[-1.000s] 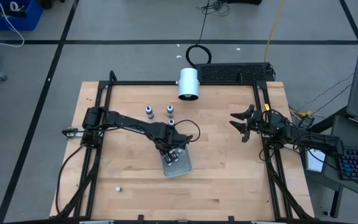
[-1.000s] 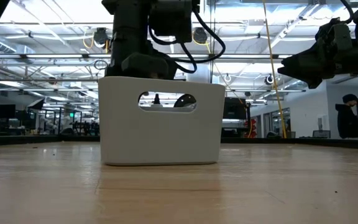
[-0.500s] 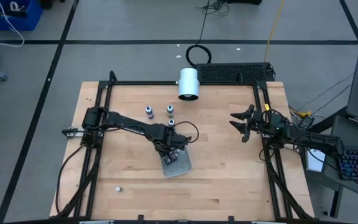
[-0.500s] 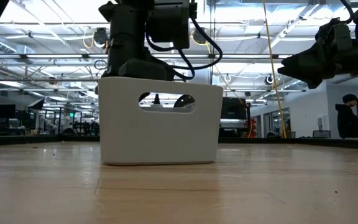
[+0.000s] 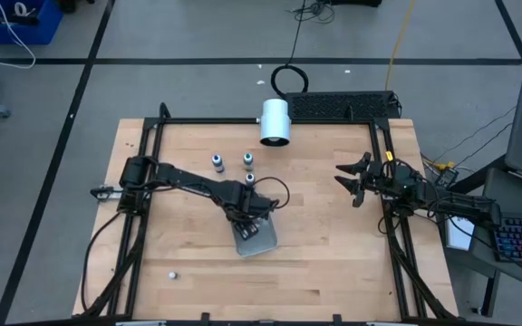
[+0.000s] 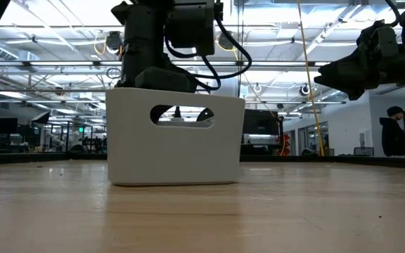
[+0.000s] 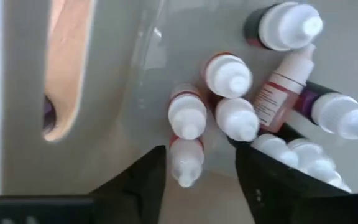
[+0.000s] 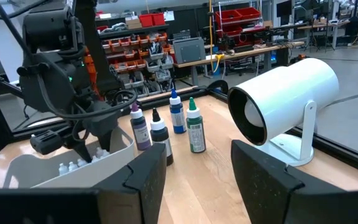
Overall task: Pick & Place food coloring
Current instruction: Put the small orange food coloring bottle into the gray bin, then put the small blue food coloring bottle into the gray bin
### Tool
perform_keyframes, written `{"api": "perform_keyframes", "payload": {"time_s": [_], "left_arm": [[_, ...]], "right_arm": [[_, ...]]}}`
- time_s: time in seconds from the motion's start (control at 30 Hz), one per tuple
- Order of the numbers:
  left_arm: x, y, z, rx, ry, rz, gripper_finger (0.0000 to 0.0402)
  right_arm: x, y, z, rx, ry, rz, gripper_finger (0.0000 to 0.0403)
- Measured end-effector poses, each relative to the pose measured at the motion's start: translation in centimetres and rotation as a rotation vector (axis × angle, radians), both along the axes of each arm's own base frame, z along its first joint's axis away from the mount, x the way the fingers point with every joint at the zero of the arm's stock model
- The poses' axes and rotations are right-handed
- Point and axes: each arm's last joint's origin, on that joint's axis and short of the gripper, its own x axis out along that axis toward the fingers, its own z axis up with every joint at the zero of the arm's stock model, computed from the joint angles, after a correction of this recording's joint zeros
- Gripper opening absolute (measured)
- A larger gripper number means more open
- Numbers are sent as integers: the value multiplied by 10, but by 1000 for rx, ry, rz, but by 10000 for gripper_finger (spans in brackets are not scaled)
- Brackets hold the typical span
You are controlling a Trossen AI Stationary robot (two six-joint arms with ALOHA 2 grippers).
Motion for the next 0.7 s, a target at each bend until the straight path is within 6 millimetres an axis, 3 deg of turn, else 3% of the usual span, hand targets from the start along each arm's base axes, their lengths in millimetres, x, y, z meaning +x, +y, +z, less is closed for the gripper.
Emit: {"api": "perform_keyframes", "payload": {"time_s": [0.2,0.7], "left_arm": [[2,-4,4,-2,-15,-6,233],[-2,-5,21,15,-41,1,238]], "right_arm": [[0,0,0,0,0,0,169],[0,0,0,0,0,0,169]]}}
